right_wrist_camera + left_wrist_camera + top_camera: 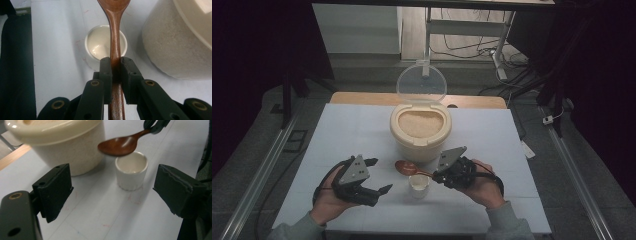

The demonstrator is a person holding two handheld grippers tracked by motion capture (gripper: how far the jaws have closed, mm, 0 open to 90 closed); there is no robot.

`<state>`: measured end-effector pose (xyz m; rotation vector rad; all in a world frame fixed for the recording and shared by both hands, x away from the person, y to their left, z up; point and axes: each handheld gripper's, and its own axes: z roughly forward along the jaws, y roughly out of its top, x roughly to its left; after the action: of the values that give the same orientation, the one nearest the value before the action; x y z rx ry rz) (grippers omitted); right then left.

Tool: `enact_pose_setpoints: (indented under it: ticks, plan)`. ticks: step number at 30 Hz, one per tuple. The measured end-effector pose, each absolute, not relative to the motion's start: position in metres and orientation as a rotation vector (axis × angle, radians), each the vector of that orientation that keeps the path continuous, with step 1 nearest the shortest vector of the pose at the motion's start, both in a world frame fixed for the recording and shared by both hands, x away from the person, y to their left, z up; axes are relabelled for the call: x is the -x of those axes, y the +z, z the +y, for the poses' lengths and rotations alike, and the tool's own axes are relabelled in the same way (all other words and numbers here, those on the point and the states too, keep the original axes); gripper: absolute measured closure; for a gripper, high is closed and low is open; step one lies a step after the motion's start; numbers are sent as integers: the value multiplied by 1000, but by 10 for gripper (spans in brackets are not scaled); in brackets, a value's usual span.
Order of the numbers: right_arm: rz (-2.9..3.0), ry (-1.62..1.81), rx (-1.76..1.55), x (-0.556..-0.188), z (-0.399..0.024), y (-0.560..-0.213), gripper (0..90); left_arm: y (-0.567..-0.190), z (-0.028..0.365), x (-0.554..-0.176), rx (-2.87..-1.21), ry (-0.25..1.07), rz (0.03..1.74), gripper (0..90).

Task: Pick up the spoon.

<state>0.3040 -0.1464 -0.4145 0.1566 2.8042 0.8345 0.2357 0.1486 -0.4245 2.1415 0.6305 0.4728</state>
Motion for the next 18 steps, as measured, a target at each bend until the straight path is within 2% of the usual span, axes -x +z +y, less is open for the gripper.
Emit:
enact_pose_setpoints:
  ticks: [18]
  plan:
    - [2806,835,-132,-303,-139,-415,801,-416,112,-257,-2223,439,533,179]
